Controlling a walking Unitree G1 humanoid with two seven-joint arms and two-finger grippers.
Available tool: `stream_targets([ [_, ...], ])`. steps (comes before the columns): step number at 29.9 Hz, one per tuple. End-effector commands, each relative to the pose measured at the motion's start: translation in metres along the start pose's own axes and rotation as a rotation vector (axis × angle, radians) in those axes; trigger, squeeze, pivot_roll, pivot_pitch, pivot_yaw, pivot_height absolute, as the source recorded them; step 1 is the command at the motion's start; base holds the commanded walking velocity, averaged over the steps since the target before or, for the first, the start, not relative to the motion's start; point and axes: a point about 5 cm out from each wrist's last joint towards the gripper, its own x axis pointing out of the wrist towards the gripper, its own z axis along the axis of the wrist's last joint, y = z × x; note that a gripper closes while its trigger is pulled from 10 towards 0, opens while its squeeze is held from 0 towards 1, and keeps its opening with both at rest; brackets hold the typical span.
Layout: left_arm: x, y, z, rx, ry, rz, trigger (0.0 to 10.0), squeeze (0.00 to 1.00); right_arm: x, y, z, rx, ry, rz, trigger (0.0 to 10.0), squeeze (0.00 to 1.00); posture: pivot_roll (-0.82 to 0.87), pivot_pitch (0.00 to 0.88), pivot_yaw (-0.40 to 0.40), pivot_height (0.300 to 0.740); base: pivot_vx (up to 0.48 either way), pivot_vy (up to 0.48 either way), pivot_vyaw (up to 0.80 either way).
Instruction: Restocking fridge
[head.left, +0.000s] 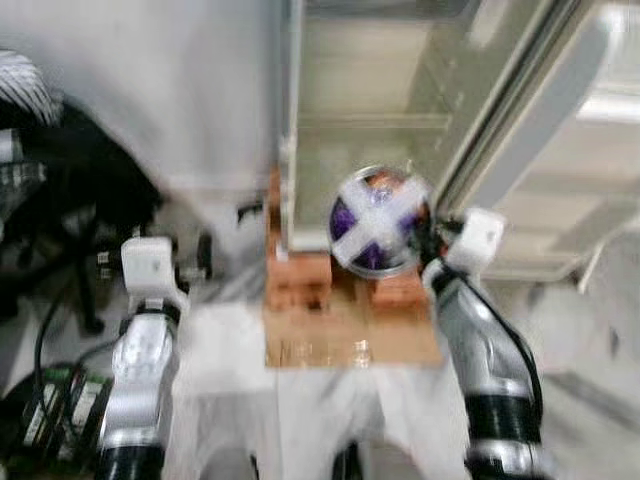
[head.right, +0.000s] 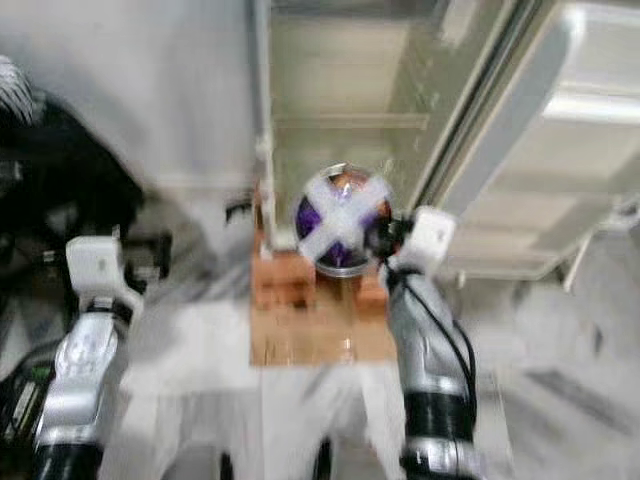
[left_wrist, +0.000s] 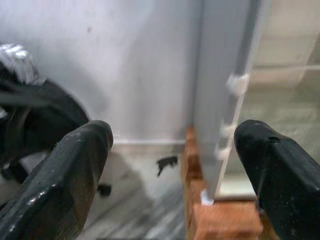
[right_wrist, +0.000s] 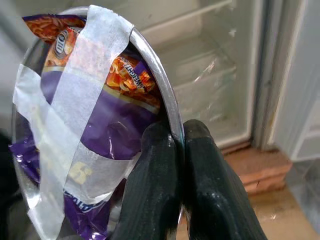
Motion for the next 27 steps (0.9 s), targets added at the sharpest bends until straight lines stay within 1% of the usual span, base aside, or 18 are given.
stream_targets([
  [1,0.001,-0.006,0.001,0.009,-0.004,-0.033,10.0,0.0,0.003,-0.005,0.01,0.01,-0.045,-0.016,10.0,0.0,0.01,0.108,-0.042,0.74,0.48,0.0,0.0],
  [8,0.002,-0.006,0.002,-0.001,-0.008,-0.03,10.0,0.0,0.006,-0.004,0.013,0.012,-0.058,-0.017,10.0,0.0,0.02,0.106,-0.046,0.74,0.48,0.0,0.0],
  [12,0.006,-0.004,0.007,-0.003,-0.015,-0.027,10.0,0.0,0.008,-0.001,0.014,0.008,-0.063,-0.002,10.0,0.0,0.03,0.104,-0.043,0.74,0.48,0.0,0.0],
  [13,0.007,-0.003,0.008,-0.009,-0.015,-0.027,10.0,0.0,0.009,-0.001,0.016,0.019,-0.07,-0.01,10.0,0.0,0.02,0.095,-0.029,0.74,0.48,0.0,0.0],
  [16,0.007,-0.002,0.007,-0.013,-0.005,-0.029,10.0,0.0,0.008,-0.002,0.02,0.038,-0.088,-0.02,10.0,0.0,0.02,0.092,-0.024,0.74,0.48,0.0,0.0],
  [17,0.009,-0.002,0.007,-0.012,0.012,-0.027,10.0,0.0,0.007,-0.001,0.025,0.056,-0.107,-0.027,10.0,0.0,0.02,0.097,-0.02,0.74,0.412,0.0,0.0],
  [20,0.011,0.0,0.007,-0.013,0.019,-0.045,10.0,0.0,0.006,0.002,0.024,0.054,-0.112,-0.024,10.0,0.0,0.0,0.106,-0.002,0.74,0.0,0.0,0.0],
  [22,0.011,-0.002,0.005,-0.001,0.028,-0.059,10.0,0.0,0.005,-0.006,0.023,0.062,-0.114,-0.052,10.0,0.0,0.01,0.102,-0.006,0.74,0.0,0.0,0.0],
  [25,0.012,-0.004,0.007,-0.003,0.016,-0.062,10.0,0.0,0.005,-0.007,0.024,0.073,-0.113,-0.059,10.0,0.0,0.03,0.096,-0.016,0.74,0.0,0.0,0.0],
  [27,0.015,-0.005,0.012,-0.009,-0.002,-0.074,10.0,0.0,0.009,-0.007,0.023,0.068,-0.105,-0.054,10.0,0.0,0.03,0.097,-0.015,0.74,0.0,-0.141,0.0],
])
